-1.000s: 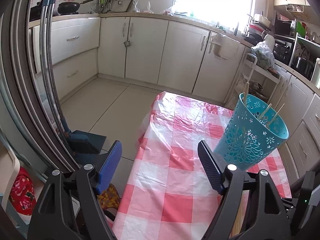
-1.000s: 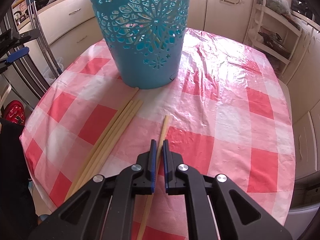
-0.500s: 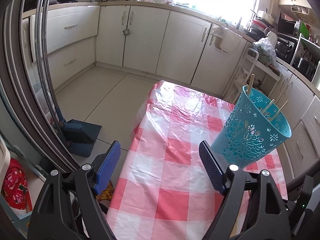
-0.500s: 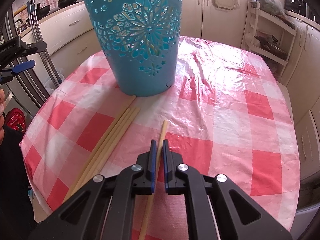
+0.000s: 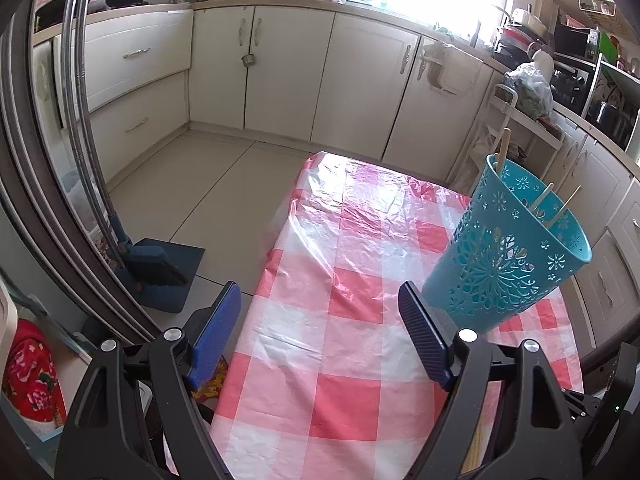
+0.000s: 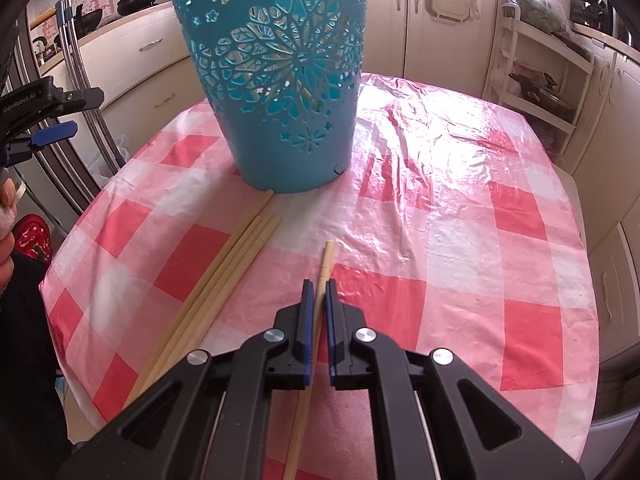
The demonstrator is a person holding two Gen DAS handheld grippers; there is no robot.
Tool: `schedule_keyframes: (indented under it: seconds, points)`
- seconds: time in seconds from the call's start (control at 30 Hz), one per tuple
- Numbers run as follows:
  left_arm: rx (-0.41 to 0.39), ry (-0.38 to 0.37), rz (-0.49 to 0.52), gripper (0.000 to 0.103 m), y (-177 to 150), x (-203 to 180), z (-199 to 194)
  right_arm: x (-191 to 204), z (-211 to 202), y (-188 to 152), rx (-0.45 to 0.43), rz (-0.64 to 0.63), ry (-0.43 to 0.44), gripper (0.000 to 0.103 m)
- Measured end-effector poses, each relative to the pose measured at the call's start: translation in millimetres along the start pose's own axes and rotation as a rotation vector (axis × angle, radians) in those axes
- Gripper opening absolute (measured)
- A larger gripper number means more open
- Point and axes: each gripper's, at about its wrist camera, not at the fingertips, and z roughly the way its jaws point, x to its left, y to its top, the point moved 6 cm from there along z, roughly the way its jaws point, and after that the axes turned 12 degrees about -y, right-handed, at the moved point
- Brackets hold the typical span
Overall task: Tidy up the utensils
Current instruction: 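Lift the chopstick with the right gripper and drop it into the teal basket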
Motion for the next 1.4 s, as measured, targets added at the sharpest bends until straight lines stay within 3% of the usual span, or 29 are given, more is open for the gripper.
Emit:
schedule_keyframes:
  seconds: [0.47, 1.0, 1.4]
  points:
    - [0.014, 0.022, 0.015, 0.077, -5, 0, 3, 4, -51, 6, -0.079, 0.137, 0.203, 0.006]
    - [0.027, 0.034, 0.028, 0.077, -8, -3, 7, 7, -83, 24, -0.172, 0.162, 0.316, 0.006]
    - [0.034, 0.028, 0.037, 0.077, -9, -6, 8, -11, -163, 83, -0.367, 0.249, 0.506, 0.005]
